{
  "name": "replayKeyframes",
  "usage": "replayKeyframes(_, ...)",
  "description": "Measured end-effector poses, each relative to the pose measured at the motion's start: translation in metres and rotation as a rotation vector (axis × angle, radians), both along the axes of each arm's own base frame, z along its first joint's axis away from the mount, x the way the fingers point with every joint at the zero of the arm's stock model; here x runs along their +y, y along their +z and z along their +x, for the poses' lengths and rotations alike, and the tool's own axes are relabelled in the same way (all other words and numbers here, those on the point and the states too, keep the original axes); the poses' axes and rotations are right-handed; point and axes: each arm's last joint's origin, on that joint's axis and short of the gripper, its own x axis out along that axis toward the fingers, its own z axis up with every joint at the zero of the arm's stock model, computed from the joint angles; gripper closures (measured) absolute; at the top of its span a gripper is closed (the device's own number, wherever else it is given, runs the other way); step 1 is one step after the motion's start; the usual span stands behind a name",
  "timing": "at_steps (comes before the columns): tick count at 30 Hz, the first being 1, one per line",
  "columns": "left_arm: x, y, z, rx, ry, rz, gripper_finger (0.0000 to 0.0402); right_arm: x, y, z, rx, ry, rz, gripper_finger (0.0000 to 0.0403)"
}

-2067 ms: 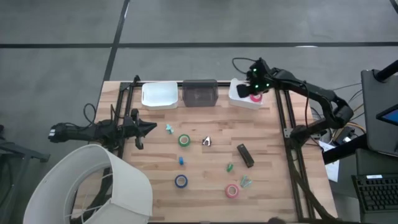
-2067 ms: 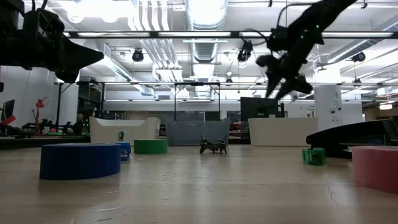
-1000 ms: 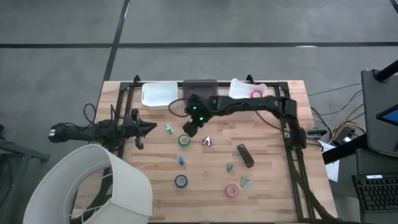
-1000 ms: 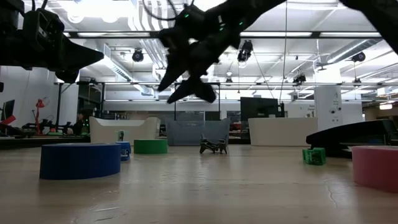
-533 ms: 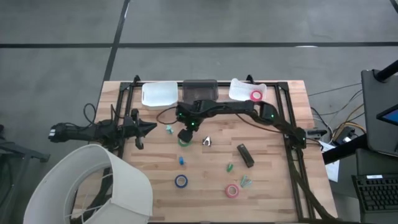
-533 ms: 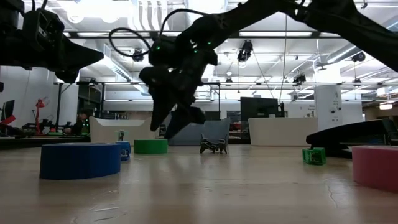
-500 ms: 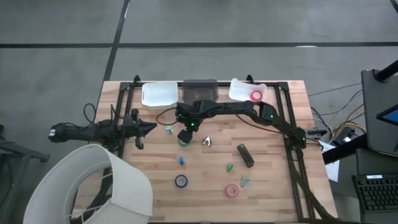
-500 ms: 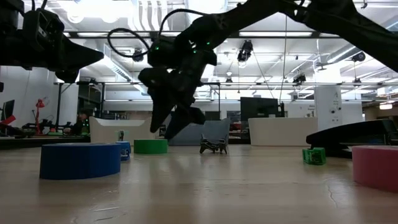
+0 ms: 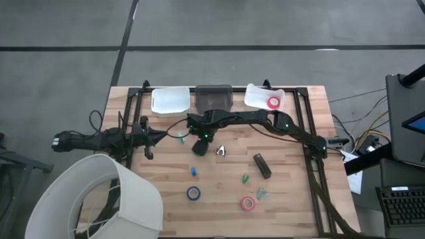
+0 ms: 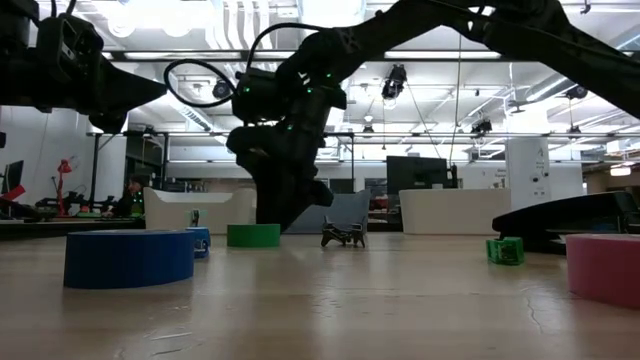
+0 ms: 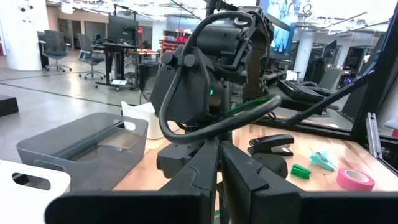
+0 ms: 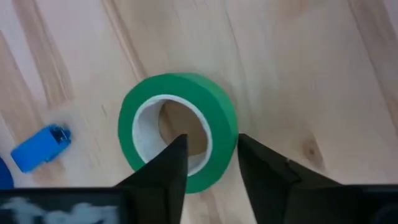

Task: Pick and place Stapler, Stapler remover, tape
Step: Put the green tape into the right white bin

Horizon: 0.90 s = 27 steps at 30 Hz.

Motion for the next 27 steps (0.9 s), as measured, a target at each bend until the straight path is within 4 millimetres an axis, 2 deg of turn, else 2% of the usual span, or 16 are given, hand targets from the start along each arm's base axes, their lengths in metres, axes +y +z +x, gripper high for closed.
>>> replayKeyframes(7, 0.0, 0.0, 0.0, 0.0, 0.0, 0.0, 0.0376, 0.001, 0.002, 0.0, -0.019, 0.059, 0.045, 0.0366)
replayKeyframes(13, 0.0, 0.0, 0.0, 0.0, 0.0, 0.0, 0.0376, 0.003, 0.017, -0.007, 0.032, 0.105, 0.055, 0.0372)
replayKeyframes(21, 0.0, 0.0, 0.0, 0.0, 0.0, 0.0, 0.0376, -0.006, 0.073, -0.033, 0.07, 0.148, -0.137, 0.0361)
replayKeyframes(27, 0.0, 0.0, 0.0, 0.0, 0.0, 0.0, 0.0376, -0.03, 0.108, -0.059, 0.11, 0.109, -0.315, 0.0358)
